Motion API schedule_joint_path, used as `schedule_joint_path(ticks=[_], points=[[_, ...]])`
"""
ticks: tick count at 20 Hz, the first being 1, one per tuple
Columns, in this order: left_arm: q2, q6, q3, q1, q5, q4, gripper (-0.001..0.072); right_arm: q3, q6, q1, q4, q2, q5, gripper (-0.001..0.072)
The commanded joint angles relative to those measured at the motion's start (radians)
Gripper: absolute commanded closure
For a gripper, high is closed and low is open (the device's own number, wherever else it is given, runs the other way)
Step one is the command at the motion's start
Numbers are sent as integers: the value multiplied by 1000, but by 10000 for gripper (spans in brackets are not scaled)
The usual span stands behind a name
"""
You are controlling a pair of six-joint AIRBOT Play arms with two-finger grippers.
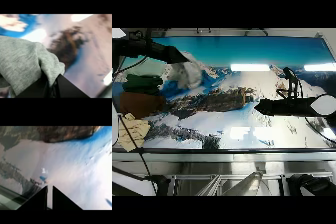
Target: Fold the shirts.
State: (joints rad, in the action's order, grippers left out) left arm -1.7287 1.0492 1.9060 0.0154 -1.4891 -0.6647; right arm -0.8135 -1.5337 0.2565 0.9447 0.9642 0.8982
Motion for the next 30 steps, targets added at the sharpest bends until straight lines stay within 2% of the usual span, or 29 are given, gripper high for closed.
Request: schedule_joint_path(ticks=[1,3,6,8,10,11,12,13,15,17,18,19,21,24,27,30], points=[[176,20,-252,-120,-180,245,687,0,16,-5,73,0,34,693],[259,27,-490,-219,-79,204,687,0,16,-14,95,-2,92,693],[358,24,-765,-286,166,127,687,0,20,-35,111,-6,167,693],[385,11,-870,-301,290,106,687,0,24,-35,110,-10,185,693],[381,-14,-926,-307,335,106,679,0,23,-35,110,-10,196,672],[379,-19,-942,-304,334,104,374,0,23,-35,110,-10,212,457],[380,-19,-937,-283,299,101,-13,0,23,-36,109,-10,241,136],[380,-9,-905,-238,221,91,-13,0,23,-37,109,-10,281,73],[380,53,-815,-112,16,21,-12,1,24,-36,116,-10,340,73],[407,143,-830,-8,-140,-123,-12,26,23,-37,146,-9,292,75],[444,145,-905,22,-127,-158,-11,58,19,-37,164,-1,234,123],[483,144,-996,41,-50,-133,-10,94,19,-46,165,23,180,239],[529,70,-1177,29,85,-24,8,134,56,-58,88,109,153,239],[471,-1,-1301,-57,192,44,7,136,223,-57,-119,275,153,239],[348,-99,-1259,-121,267,190,7,136,350,-57,-301,406,153,239],[229,-114,-1139,-164,274,215,8,136,452,-57,-440,480,153,253]])
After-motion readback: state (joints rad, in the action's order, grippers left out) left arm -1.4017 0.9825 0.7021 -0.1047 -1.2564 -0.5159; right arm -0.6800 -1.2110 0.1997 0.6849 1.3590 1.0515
